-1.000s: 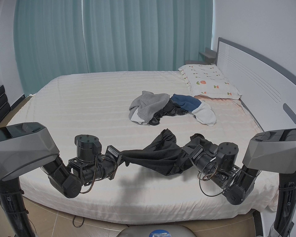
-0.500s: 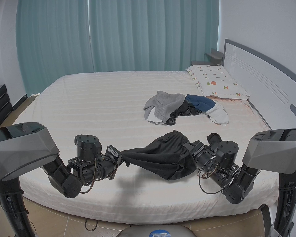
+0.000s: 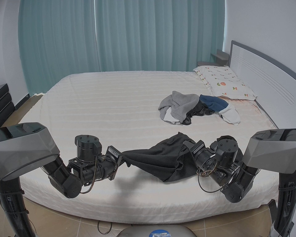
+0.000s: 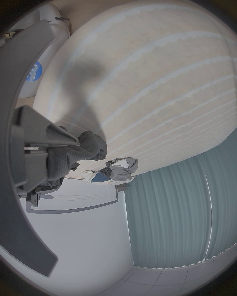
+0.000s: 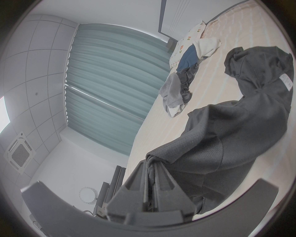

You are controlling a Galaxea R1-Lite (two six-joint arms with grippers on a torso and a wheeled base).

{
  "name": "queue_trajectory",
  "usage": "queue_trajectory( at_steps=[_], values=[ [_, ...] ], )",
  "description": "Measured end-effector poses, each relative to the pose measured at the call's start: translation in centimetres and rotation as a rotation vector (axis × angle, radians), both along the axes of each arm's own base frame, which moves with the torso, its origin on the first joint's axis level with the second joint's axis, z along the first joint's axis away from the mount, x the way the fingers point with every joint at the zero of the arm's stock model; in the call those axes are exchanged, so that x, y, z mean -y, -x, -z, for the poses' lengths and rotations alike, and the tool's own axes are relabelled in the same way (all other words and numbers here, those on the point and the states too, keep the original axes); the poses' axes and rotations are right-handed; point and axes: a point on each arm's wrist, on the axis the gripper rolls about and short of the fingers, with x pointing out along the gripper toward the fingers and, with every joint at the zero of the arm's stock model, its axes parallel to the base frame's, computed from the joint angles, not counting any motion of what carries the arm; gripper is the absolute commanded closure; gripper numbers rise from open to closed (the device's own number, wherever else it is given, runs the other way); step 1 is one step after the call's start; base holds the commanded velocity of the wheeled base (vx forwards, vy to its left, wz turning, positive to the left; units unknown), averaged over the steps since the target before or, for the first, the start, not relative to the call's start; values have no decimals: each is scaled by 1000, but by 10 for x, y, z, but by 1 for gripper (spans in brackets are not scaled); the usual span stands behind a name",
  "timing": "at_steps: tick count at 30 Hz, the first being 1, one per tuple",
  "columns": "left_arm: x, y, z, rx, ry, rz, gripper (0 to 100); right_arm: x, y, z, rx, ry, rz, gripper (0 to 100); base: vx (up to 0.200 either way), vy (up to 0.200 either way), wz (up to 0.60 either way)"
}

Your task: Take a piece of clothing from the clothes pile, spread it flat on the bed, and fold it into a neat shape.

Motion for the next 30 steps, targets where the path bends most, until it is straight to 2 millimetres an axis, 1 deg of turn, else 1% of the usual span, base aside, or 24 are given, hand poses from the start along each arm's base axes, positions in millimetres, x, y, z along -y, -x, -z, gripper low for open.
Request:
queue_trajectory(
  at_steps=[30],
  values=[
    [-1,0,1,-3,1,8,100,1,-1,0,-1,-6,1,100,0,200,0]
  ],
)
